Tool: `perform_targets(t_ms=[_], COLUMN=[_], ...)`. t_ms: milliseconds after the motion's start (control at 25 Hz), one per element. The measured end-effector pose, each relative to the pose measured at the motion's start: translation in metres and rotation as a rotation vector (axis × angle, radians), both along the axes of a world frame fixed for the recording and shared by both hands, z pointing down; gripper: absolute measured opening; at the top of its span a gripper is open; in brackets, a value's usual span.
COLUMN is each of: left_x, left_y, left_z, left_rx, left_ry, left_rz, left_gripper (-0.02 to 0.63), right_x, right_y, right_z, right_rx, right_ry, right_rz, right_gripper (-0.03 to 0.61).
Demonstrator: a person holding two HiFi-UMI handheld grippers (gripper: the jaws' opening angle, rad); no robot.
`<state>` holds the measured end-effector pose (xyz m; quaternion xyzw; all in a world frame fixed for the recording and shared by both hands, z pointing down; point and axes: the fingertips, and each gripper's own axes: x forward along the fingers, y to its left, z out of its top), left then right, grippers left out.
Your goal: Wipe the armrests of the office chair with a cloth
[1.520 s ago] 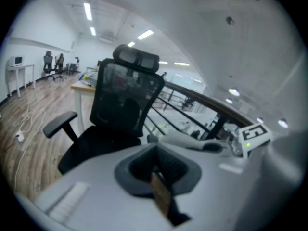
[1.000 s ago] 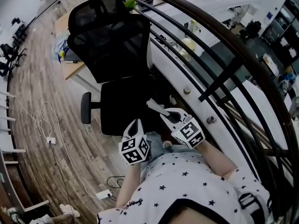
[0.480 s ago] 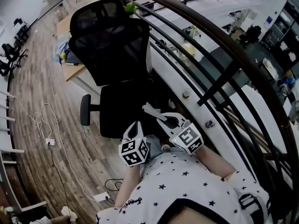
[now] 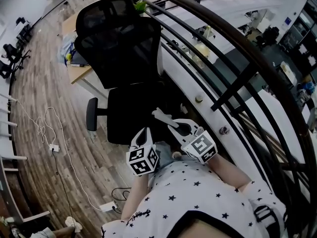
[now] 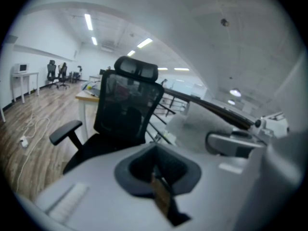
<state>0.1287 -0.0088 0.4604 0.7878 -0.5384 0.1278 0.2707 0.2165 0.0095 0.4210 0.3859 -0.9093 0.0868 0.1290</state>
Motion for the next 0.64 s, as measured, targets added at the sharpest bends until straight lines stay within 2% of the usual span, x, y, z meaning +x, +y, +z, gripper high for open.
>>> perform_targets(t_ms=[640], left_x=[0.0013], left_y=[0.0030], left_z=[-0.0009], left_rx=[0.002], left_ry=[-0.004], left_rz=[0.010], left_gripper=[0.008], right_x=[-0.0009], right_y=[0.0008], right_z=[-0.0009], right_rx=[0.005], right_ry=[-0.013], right_rz=[0.003], right_gripper=[0.025])
